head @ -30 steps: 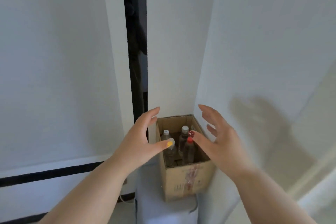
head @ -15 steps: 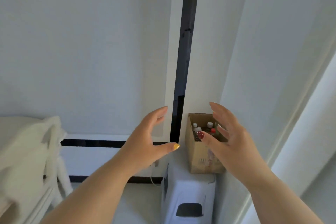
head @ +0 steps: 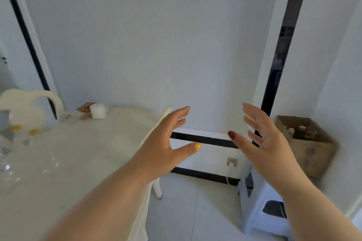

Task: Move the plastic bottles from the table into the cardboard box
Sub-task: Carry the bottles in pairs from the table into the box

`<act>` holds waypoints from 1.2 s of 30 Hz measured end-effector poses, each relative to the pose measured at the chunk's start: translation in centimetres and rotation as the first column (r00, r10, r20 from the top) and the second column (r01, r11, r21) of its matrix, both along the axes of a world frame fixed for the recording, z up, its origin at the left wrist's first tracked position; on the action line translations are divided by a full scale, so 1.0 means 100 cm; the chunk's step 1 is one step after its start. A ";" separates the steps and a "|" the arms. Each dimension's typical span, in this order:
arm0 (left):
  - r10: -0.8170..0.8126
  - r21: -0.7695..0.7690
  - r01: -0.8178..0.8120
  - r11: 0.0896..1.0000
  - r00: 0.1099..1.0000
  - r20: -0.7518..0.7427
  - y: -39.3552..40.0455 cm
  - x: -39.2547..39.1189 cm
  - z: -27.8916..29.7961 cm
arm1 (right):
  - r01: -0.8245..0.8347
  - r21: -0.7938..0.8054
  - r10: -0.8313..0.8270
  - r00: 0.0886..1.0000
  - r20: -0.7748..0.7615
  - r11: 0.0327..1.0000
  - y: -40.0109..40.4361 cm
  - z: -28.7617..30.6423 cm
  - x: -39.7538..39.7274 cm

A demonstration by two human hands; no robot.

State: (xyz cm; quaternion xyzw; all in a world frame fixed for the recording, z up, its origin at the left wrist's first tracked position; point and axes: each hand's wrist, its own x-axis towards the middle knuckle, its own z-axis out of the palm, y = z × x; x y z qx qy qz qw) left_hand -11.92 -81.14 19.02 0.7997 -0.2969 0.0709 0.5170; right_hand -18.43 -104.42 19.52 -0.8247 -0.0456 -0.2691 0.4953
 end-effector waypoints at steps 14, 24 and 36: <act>0.510 -0.033 -0.513 0.858 0.857 -0.076 0.324 -0.058 -0.008 | -0.469 0.048 0.469 0.883 0.011 0.882 0.322 -0.004 0.055; 0.586 -0.045 -0.594 0.803 0.801 -0.121 0.473 -0.071 -0.024 | -0.548 0.020 0.549 0.836 -0.028 0.836 0.484 -0.024 0.069; 0.350 -0.005 -0.355 0.935 0.925 -0.150 0.659 -0.067 -0.053 | -0.240 0.080 0.248 0.963 -0.107 0.967 0.643 -0.078 0.011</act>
